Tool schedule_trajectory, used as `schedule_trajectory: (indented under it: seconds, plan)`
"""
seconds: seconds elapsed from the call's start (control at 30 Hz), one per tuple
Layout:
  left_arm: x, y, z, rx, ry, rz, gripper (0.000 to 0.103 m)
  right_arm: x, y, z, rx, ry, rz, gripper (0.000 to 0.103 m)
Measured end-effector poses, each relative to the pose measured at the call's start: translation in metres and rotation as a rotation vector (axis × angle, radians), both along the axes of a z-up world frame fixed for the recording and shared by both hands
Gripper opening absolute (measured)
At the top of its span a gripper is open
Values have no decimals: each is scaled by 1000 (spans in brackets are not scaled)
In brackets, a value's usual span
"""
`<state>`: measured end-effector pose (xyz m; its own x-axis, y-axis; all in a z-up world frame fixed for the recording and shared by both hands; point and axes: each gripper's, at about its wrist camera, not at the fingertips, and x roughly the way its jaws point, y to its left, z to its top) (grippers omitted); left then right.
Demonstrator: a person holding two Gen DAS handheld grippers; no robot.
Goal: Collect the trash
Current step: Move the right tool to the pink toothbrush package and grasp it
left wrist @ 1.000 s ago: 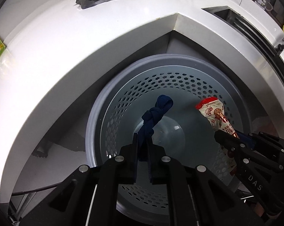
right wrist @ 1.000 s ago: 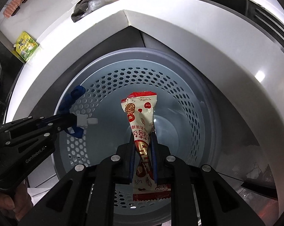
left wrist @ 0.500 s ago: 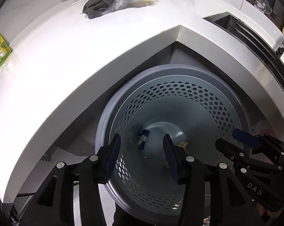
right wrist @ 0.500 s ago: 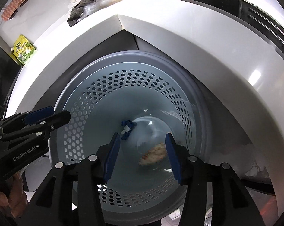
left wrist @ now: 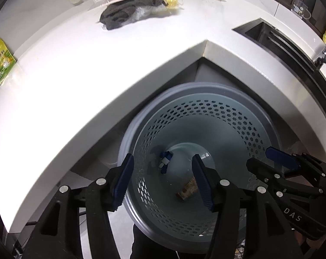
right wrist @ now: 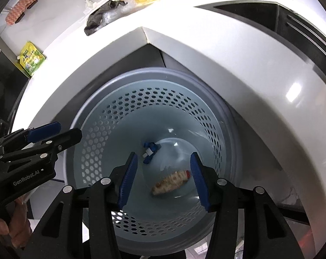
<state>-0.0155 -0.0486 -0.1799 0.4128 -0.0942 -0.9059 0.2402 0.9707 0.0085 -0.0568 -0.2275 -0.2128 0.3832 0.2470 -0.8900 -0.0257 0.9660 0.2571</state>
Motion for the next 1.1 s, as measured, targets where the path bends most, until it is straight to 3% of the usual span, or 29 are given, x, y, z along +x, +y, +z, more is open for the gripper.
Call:
schedule_trajectory:
  seconds: [0.27,0.57,0.9,1.1]
  plan:
    - [6,11,41,-22,-77,19,74,-1,4,34,12,-61,10,52]
    - [30,34,87,-61,-169,59,85,24,11,83,7,-173,0,54]
    - [77,67,117,-74,-234,111,89,82,32,120,-41,-281,60,56]
    - [101,86,126,-77,-251,146,90,144,54,136,-39,-302,195,60]
